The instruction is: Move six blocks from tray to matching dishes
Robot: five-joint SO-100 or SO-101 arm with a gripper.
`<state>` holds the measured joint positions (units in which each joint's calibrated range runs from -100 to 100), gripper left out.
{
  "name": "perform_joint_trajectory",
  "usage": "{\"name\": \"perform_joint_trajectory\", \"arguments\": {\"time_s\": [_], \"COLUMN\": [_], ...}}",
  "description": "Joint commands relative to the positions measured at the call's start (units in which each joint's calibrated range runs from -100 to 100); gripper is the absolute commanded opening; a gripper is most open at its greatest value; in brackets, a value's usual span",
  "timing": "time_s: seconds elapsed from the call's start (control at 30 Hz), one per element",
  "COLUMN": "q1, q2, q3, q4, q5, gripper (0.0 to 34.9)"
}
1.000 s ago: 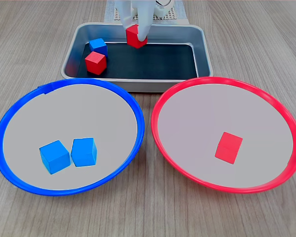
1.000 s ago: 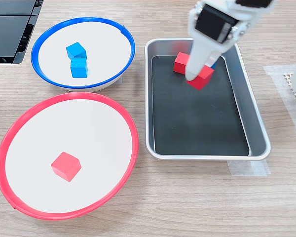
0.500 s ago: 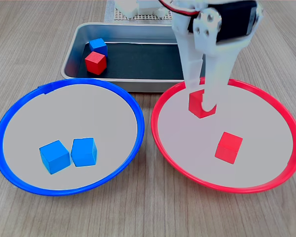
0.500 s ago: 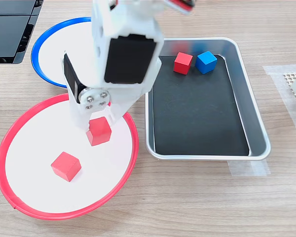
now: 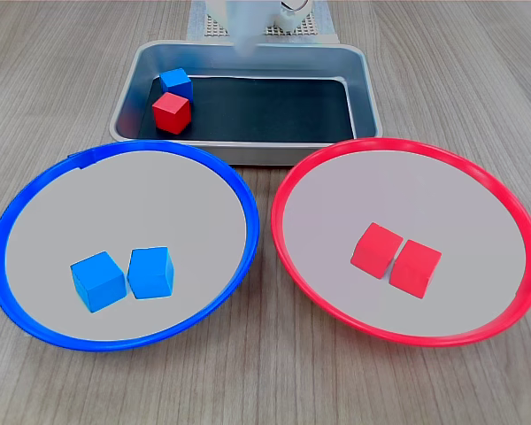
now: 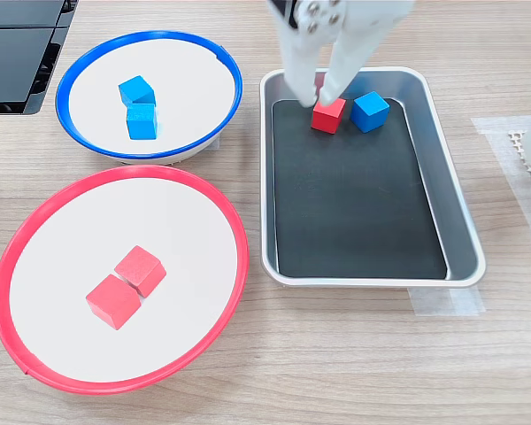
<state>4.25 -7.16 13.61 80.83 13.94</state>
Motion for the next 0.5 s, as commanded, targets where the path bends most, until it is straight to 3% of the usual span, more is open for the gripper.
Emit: {"name": "perform_joint_trajectory", "arguments": {"time_s": [0.0, 0.1, 0.33, 0.47], "q1": [9.82, 14.15, 15.94, 15.19], "q2": [-8.57, -8.49, -3.37, -1.58], "q3": [10.38, 14.56, 14.11, 14.2], "q4": [-3.53, -5.1, -7.08, -9.06], "q5": [-1.03, -3.08, -9.08, -10.4], "gripper": [0.2, 1.3, 13.8, 13.3]}}
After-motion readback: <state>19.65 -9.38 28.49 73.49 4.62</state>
